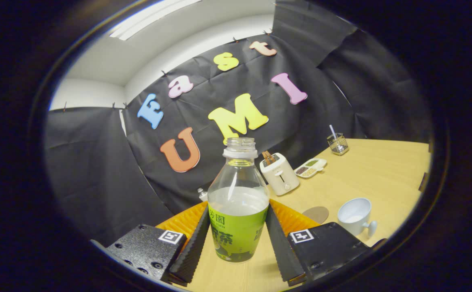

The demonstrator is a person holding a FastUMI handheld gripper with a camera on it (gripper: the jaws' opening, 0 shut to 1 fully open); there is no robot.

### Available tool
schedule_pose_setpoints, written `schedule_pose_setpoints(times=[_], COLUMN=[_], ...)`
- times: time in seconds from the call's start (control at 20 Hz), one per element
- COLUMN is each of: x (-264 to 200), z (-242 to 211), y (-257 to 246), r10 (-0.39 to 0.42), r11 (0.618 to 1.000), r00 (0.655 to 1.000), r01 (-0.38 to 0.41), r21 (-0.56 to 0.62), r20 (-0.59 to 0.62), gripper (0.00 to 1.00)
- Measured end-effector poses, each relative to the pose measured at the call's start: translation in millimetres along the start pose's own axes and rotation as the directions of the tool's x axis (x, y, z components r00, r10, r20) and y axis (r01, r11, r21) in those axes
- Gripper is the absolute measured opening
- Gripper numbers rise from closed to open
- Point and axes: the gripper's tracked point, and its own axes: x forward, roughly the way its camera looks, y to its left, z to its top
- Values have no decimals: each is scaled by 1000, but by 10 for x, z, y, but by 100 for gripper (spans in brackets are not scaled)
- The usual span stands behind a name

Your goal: Take the bottle from table, then pour the juice into the cup, finally place the bottle on the coaster

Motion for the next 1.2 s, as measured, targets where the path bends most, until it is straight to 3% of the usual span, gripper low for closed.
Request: schedule_pose_setpoints(times=[0.2,0.4,0.75,1.05,1.2], x=[-43,-14,-4,98,134], z=[103,202,286,290,301], y=[-66,-125,-215,-267,-227], r10=[44,93,165,201,226], r11=[986,942,797,671,626], r00=[999,995,982,973,967], r01=[-46,-103,-190,-218,-233], r21=[162,319,573,708,744], r20=[17,47,95,110,113], gripper=[80,80,80,79,79])
